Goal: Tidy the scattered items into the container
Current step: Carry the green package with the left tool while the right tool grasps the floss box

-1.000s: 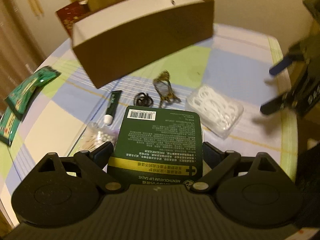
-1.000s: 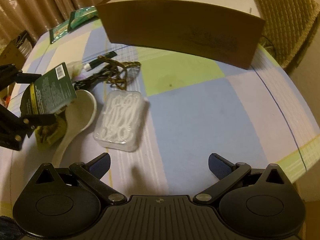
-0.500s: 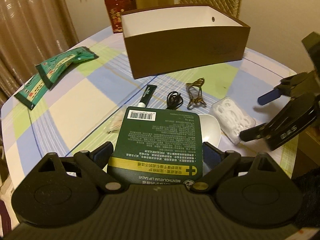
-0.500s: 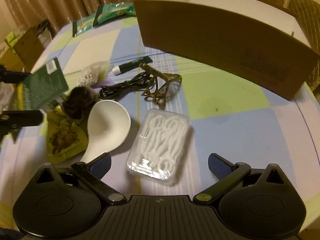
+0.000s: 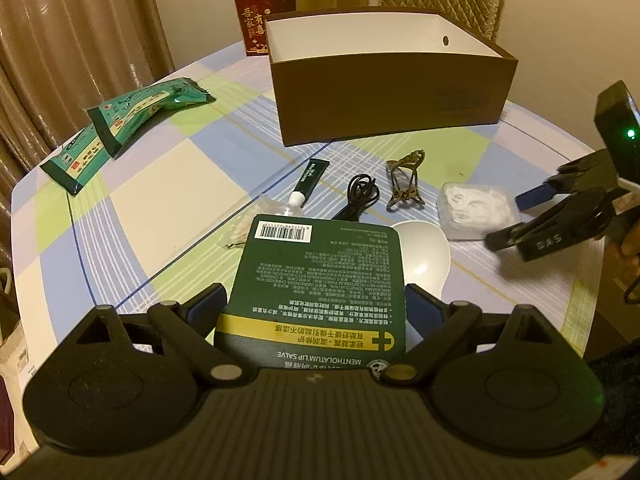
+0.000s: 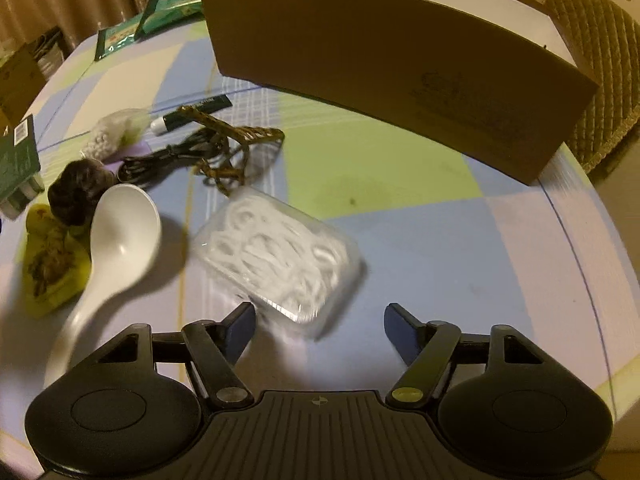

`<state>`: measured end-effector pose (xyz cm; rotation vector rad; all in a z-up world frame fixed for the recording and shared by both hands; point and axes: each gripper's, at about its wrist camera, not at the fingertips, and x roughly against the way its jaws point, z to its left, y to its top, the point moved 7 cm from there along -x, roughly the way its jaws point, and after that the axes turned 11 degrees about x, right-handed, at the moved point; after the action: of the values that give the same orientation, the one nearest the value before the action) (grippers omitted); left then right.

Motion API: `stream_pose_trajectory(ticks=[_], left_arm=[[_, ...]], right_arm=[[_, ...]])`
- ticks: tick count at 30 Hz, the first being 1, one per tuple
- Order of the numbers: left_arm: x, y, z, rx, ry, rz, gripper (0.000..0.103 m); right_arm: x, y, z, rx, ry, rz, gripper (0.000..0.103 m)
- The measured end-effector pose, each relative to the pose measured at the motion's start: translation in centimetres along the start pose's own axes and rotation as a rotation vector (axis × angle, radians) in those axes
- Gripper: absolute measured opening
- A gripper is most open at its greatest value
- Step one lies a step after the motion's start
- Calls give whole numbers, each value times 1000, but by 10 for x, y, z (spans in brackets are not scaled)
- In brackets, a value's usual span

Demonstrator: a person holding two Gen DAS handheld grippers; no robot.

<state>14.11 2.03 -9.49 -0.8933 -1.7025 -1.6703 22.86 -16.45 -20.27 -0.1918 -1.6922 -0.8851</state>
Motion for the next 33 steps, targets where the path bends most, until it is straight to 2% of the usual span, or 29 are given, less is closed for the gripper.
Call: stream_pose_trajectory(ticks=[2, 3, 4, 7, 10, 11, 12, 13, 16, 20, 25, 26, 27, 33], left_arm=[[-2, 1, 0, 4, 1, 2, 92], [-3, 1, 0, 7, 2, 3, 92], [-3, 2, 0, 8, 3, 3, 92], [-5, 3, -1, 16, 10, 4, 92], [-5, 4, -1, 29, 17, 6, 92], [-5, 4, -1, 32, 22, 6, 92], [-5, 3, -1, 38, 27, 7, 92], [-6, 3, 0, 45, 32, 9, 92], [-7, 2, 4, 69, 53, 17, 92], [-8, 1, 6, 107, 77, 23, 92], [-10, 2, 6, 151, 101, 27, 92], [-11, 2, 5, 157, 104, 28, 92], [-11, 2, 4, 161, 108, 29, 92], [-14, 8, -3, 181, 119, 29, 92]], right_arm=[[4, 1, 0, 31, 28, -24, 76], [6, 3, 0, 54, 26, -38, 91], [7, 6, 2, 92, 23, -54, 96], [8, 16, 10, 241, 42, -113, 98], [-2, 23, 18, 409, 93, -124, 97], [-4, 24, 20, 468, 116, -133, 96], [-6, 24, 22, 521, 139, -139, 90], [-9, 22, 23, 561, 165, -137, 79], [-12, 19, 23, 626, 240, -111, 60], [-14, 21, 22, 651, 277, -69, 58], [-21, 29, 27, 656, 296, -80, 63], [-23, 30, 27, 652, 301, -79, 63], [-23, 31, 28, 646, 306, -75, 57], [-20, 29, 21, 622, 299, -59, 56]])
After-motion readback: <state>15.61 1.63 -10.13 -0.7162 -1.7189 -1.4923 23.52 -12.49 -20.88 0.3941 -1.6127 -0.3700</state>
